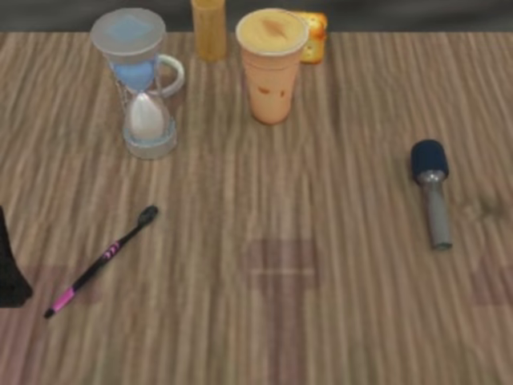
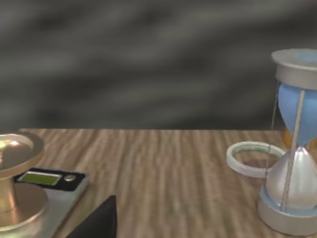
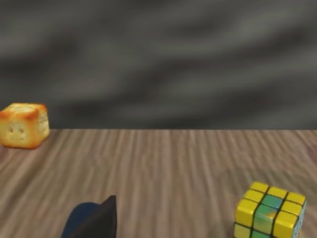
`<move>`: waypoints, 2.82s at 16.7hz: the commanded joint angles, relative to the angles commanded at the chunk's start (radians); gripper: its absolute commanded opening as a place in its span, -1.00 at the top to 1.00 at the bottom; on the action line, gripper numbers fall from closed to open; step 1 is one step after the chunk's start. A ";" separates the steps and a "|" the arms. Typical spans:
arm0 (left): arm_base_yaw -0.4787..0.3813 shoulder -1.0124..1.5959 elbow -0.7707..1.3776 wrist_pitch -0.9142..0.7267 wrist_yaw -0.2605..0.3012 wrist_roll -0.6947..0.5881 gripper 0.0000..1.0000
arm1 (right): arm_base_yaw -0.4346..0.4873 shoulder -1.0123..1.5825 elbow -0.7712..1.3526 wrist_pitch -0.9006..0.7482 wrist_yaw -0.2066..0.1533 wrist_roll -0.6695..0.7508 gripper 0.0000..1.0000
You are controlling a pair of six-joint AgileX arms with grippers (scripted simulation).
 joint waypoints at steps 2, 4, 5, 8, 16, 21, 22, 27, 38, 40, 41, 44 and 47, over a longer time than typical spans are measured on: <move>0.000 0.000 0.000 0.000 0.000 0.000 -1.00 | 0.000 0.000 0.000 0.000 0.000 0.000 -1.00; 0.000 0.000 0.000 0.000 0.000 0.000 -1.00 | 0.008 0.031 0.028 -0.025 -0.001 0.005 -1.00; 0.000 0.000 0.000 0.000 0.000 0.000 -1.00 | 0.014 0.063 0.055 -0.049 -0.001 0.010 -1.00; 0.000 0.000 0.000 0.000 0.000 0.000 -1.00 | 0.044 0.221 0.181 -0.155 0.000 0.036 -1.00; 0.000 0.000 0.000 0.000 0.000 0.000 -1.00 | 0.154 0.987 0.733 -0.525 -0.003 0.170 -1.00; 0.000 0.000 0.000 0.000 0.000 0.000 -1.00 | 0.223 1.469 1.082 -0.740 -0.012 0.254 -1.00; 0.000 0.000 0.000 0.000 0.000 0.000 -1.00 | 0.235 1.548 1.138 -0.779 -0.013 0.268 -1.00; 0.000 0.000 0.000 0.000 0.000 0.000 -1.00 | 0.276 1.813 1.327 -0.934 -0.008 0.314 -1.00; 0.000 0.000 0.000 0.000 0.000 0.000 -1.00 | 0.281 1.897 1.319 -0.890 -0.006 0.320 -1.00; 0.000 0.000 0.000 0.000 0.000 0.000 -1.00 | 0.282 1.944 1.284 -0.802 -0.005 0.322 -1.00; 0.000 0.000 0.000 0.000 0.000 0.000 -1.00 | 0.283 1.969 1.264 -0.754 -0.005 0.324 -1.00; 0.000 0.000 0.000 0.000 0.000 0.000 -1.00 | 0.285 2.034 1.215 -0.640 -0.004 0.327 -1.00; 0.000 0.000 0.000 0.000 0.000 0.000 -1.00 | 0.286 2.053 1.202 -0.614 -0.004 0.328 -1.00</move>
